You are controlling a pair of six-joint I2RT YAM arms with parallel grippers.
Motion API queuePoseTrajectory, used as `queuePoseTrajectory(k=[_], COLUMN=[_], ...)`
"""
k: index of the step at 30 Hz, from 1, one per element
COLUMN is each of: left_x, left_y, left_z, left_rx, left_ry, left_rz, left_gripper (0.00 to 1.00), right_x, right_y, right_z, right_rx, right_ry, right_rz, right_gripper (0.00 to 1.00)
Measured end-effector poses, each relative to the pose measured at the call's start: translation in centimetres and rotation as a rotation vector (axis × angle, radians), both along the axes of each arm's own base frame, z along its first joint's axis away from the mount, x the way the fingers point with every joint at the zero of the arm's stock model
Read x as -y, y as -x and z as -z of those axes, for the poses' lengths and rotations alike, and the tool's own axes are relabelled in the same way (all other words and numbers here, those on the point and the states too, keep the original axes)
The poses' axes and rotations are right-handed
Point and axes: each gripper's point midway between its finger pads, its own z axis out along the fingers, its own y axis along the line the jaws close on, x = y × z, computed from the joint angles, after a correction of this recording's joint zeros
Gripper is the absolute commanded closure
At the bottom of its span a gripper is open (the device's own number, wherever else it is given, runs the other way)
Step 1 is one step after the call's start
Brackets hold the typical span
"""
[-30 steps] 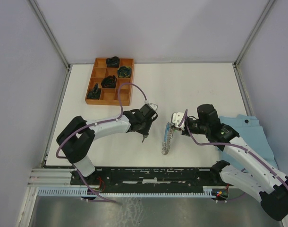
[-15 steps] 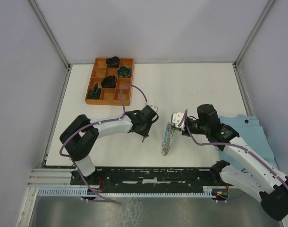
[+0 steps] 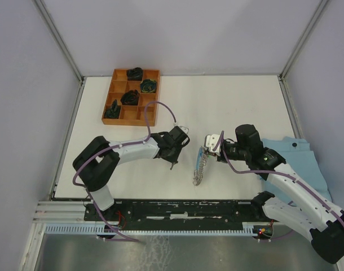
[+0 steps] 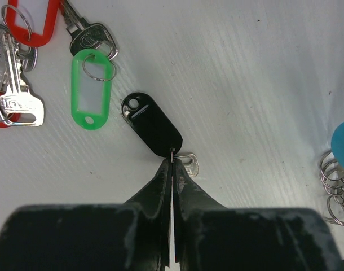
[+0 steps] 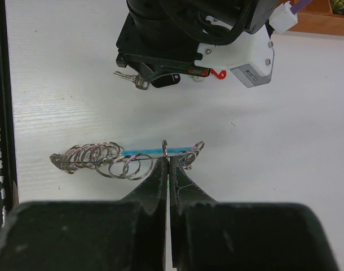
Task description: Put the keys on the keyring
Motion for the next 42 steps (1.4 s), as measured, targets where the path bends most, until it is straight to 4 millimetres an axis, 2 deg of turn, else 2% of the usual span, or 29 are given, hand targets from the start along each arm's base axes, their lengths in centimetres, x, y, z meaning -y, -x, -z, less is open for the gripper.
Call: queuePoseTrajectory(k=[10,19,28,34,42], left_x=[-0.3,-1.6,-2.3,-1.7,1.0], left_y=[0.0,-0.3,-1.1,-1.3,-0.1], left_z=[-0.5,-4.0,-8.3,-10.3,-13.4], left_rx=[0.042,0.251,0.554,0.712,0.884], left_ry=[0.033,0.157,0.349,0.47,0.578], left_rz=[0.003,0.04,0.121,0.254,0.497], left_gripper=[0.97,0.97,0.97,0.97,0.97], right_x=[0.0,-0.2,-0.6,-0.8,-1.5], right_y=[0.0,0.0,-0.5,-0.4,-0.9], right_z=[0.0,-0.3,-1.1,-1.1,-1.8], right_rx=[0.0,-0.018,-0.02,-0.022,-0.028], right_ry=[0.0,-0.007,-0.001,0.012,0.029], right_rz=[0.0,0.0,-0.01,-0.041,-0.081], right_gripper=[0.99,0.99,0.99,0.99,0.99])
